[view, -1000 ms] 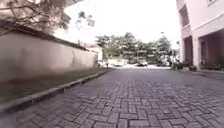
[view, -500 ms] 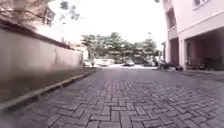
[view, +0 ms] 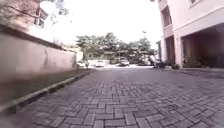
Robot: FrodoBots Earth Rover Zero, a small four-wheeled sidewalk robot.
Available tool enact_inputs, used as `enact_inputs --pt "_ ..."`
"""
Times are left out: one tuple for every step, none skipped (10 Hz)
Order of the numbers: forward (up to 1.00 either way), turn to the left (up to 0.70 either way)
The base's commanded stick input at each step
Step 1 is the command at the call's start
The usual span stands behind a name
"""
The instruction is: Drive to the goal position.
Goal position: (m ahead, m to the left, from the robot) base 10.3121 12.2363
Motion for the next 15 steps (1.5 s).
enact_inputs --pt "0.70 0.00" --pt "0.70 0.00" --pt "0.70 0.00" --pt "0.70 0.00" --pt "0.70 0.00" --pt "0.70 0.00" --pt "0.70 0.00" --pt "0.70 0.00" --pt "0.70 0.00" --pt "0.70 0.00" --pt "0.70 0.00" --pt "0.70 0.00" --pt "0.70 0.00" --pt "0.70 0.00" --pt "0.70 0.00"
